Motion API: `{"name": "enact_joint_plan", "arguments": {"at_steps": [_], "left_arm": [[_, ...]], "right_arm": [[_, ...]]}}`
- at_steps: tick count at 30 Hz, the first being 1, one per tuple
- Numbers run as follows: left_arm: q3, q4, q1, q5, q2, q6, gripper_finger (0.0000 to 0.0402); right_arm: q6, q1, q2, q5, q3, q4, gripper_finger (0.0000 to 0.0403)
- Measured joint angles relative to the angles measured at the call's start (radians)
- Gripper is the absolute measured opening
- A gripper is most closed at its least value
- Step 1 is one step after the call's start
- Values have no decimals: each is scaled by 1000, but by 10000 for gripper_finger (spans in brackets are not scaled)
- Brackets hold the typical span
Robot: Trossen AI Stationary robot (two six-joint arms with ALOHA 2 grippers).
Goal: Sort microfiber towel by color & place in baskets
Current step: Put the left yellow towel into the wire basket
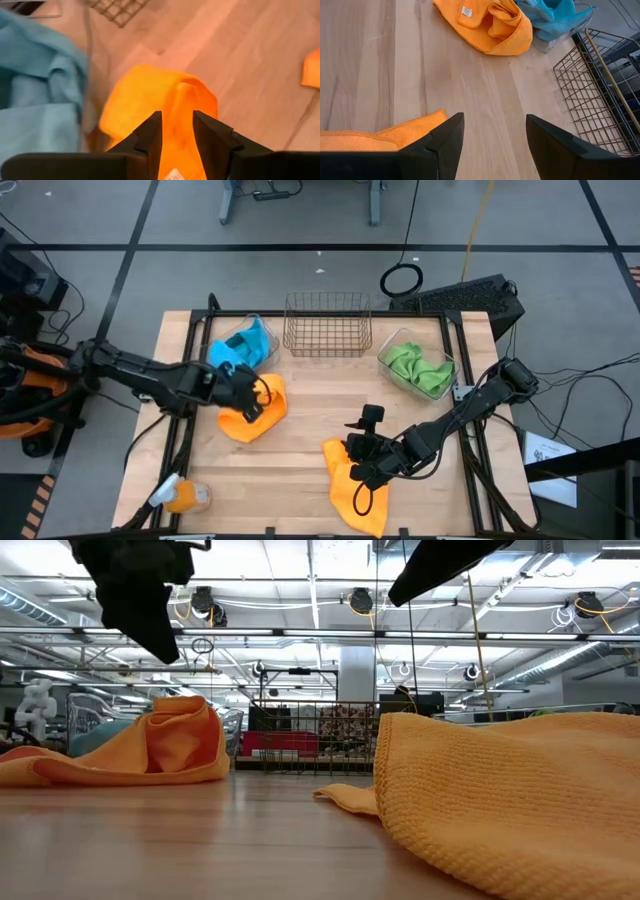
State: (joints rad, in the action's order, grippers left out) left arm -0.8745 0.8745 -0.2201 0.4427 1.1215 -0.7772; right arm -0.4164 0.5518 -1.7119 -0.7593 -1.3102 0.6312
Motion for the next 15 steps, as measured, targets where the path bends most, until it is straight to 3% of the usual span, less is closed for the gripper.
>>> {"name": "enact_joint_plan", "arguments": {"at_steps": [7,11,15], "left_arm": [[1,-60,-125,69,156,84,124],[1,-122,-177,147,233,185,181],[1,-158,-203,170,283,191,261]], "right_arm": [[-10,0,0,2,0,0,203],[-9,0,0,2,0,1,203],[-9,0,0,2,0,5,203]]}}
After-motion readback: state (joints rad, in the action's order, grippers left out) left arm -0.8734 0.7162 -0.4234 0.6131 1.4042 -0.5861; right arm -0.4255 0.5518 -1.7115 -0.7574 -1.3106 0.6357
